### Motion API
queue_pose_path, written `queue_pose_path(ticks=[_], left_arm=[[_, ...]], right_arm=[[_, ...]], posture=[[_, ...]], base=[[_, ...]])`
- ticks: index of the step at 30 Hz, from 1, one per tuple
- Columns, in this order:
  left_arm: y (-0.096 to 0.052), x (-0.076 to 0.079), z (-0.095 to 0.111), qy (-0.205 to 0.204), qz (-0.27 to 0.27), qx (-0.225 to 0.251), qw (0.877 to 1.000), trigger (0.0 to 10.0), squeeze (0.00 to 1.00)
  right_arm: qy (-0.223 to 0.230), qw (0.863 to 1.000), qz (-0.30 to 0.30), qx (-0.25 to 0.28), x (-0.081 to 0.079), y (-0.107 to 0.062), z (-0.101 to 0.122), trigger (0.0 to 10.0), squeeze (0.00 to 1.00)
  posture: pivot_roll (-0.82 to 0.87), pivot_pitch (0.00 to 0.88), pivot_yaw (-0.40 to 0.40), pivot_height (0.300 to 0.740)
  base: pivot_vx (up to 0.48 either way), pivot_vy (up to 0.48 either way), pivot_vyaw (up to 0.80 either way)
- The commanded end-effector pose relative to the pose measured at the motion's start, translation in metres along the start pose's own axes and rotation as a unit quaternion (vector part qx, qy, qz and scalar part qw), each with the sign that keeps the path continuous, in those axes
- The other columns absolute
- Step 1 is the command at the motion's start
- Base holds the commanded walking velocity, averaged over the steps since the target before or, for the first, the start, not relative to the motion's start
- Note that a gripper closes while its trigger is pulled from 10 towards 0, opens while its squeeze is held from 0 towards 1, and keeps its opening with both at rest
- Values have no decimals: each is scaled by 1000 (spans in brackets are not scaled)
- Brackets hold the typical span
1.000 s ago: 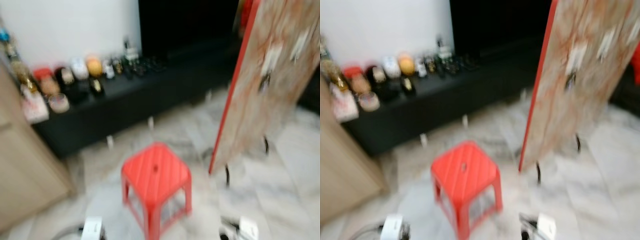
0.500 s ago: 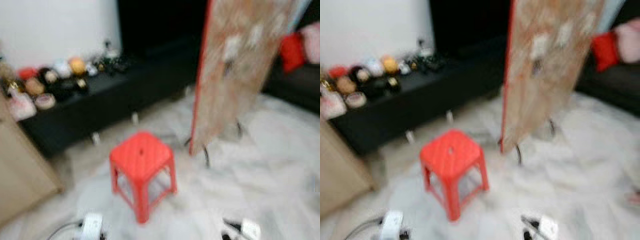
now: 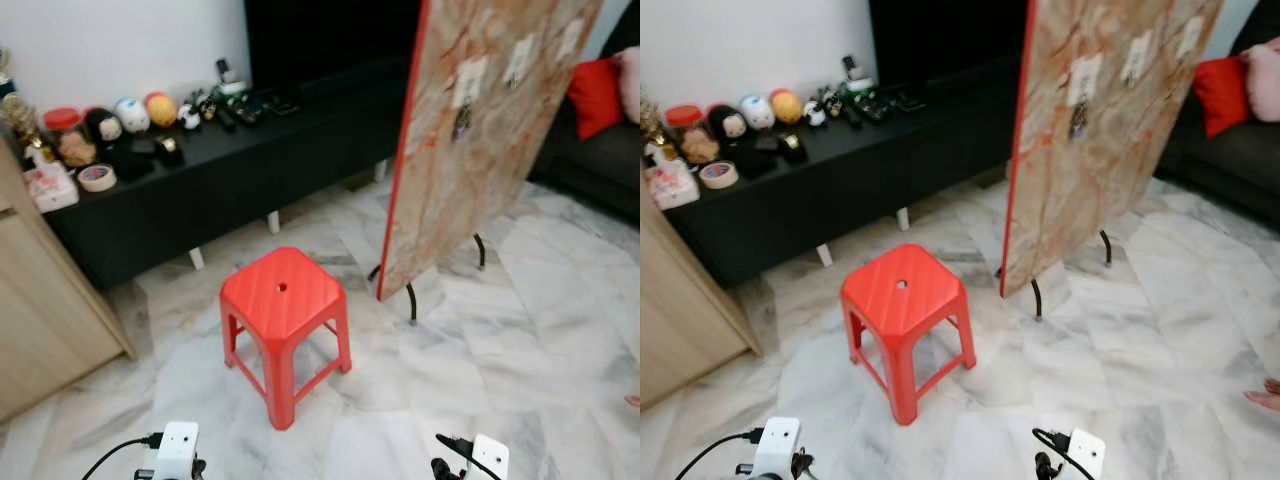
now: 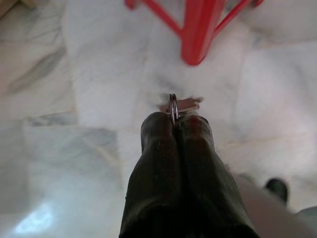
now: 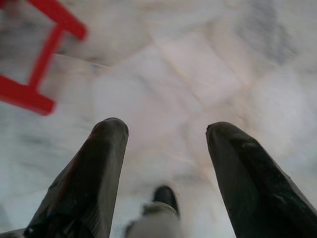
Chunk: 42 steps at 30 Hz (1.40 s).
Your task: Hang keys on a hook
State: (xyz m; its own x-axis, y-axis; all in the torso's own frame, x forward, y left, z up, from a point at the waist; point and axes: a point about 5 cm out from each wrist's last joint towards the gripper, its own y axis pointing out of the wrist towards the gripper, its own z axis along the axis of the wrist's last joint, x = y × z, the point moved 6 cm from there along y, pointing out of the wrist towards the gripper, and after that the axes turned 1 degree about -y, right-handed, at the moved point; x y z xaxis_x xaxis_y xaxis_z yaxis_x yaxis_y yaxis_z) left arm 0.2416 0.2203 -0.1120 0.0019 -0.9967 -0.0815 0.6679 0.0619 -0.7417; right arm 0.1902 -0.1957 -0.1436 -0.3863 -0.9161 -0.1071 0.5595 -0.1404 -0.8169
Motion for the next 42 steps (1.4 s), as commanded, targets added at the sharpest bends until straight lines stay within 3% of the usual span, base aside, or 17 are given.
queue_pose_path(ticks=[1,30,42], left_arm=[[-2,-5,-8,4,5,-11,1000,10000,0],[1,-2,4,15,3,0,1000,10000,0],[-1,-4,-4,5,8,-7,1000,10000,0]], right_arm=[[-1,1000,5,4,-5,1,3,10000,0],[0,1000,9,17,-10,3,15,10000,0],[-13,1000,13,8,-9,2,10,10000,0]], posture=[[9,0,-53,740],[13,0,-51,740],[2,0,-53,740]], base=[[0,-240,0],[0,-301,0],[0,-323,0]])
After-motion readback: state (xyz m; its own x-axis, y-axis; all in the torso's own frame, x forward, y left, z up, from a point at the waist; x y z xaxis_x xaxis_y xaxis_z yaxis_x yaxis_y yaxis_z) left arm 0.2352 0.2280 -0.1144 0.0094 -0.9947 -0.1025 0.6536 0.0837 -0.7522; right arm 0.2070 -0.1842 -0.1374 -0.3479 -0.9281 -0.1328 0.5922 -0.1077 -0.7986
